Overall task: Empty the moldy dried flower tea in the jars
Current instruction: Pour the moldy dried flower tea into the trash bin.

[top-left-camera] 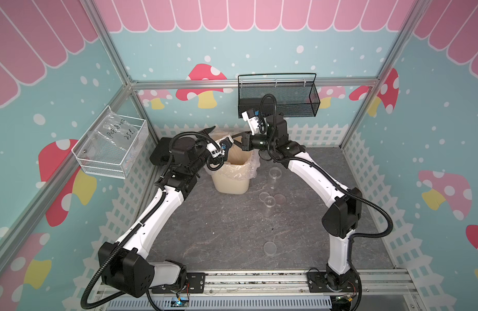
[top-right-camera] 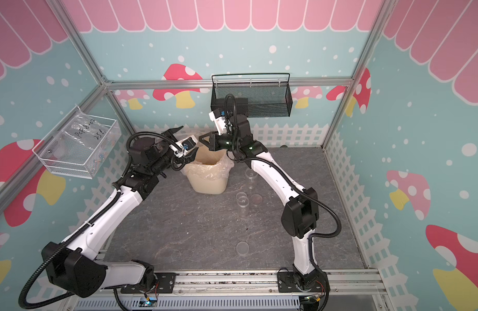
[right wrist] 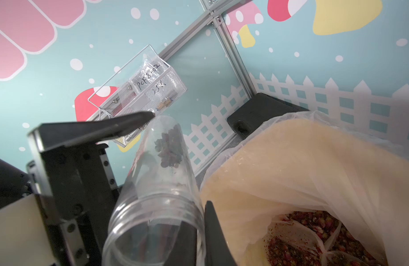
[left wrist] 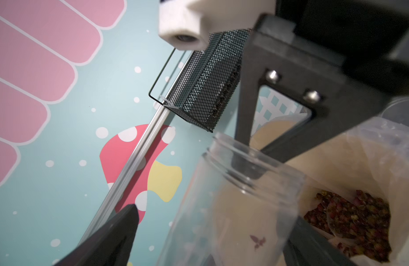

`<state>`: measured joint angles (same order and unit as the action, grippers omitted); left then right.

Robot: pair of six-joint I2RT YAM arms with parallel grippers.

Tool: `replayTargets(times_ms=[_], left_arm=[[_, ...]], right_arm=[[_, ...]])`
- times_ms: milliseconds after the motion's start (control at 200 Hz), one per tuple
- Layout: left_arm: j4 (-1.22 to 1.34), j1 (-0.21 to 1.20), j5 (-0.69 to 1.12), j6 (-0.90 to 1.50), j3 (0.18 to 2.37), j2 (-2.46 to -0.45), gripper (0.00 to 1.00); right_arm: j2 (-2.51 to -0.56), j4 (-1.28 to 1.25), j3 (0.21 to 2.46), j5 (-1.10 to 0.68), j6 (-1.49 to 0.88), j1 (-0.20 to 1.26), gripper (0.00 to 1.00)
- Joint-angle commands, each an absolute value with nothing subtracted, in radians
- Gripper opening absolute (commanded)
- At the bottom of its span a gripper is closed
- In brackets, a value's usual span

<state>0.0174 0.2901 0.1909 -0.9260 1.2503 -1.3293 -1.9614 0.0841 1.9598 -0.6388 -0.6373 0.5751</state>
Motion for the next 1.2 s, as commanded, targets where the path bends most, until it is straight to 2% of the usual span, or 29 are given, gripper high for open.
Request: replayTargets(times_ms=[0,170,305,430,510,690,876,1196], left_arm=[[0.102,0.290,0.211,-0.784,1.233,-1.282,0.99],[0.257,0.302,0.204,-0.509,1.126,-1.168,0.99],[0.357,0.345,0.076,-0.172,1.025,-1.064,0.99],[0.271,0.379,-0.144,0.234,0.996,-0.978,0.99],[0.163,0.378,-0.216,0.488,0.997,-0.938,0.98],[0.139,0.367,-0.194,0.909,0.991,-0.908,0.97],[0.110,0.310,-0.102,1.184,1.015,-0.953,0.97],[0.269,0.252,0.036,1.433,0.995,-1.074,0.95]], right_arm=[[-1.865,-0.034,1.894,-0.611,-0.641,0.577,0.00],[-1.801,-0.121,1.799,-0.561,-0.651,0.575,0.00],[-1.767,-0.194,1.729,-0.550,-0.678,0.572,0.00],[-1.749,-0.221,1.684,-0.549,-0.690,0.574,0.00],[-1.733,-0.243,1.646,-0.545,-0.696,0.573,0.00],[-1.710,-0.292,1.576,-0.549,-0.731,0.575,0.00],[-1.693,-0.330,1.529,-0.555,-0.761,0.575,0.00],[-1.692,-0.348,1.516,-0.565,-0.780,0.578,0.00]])
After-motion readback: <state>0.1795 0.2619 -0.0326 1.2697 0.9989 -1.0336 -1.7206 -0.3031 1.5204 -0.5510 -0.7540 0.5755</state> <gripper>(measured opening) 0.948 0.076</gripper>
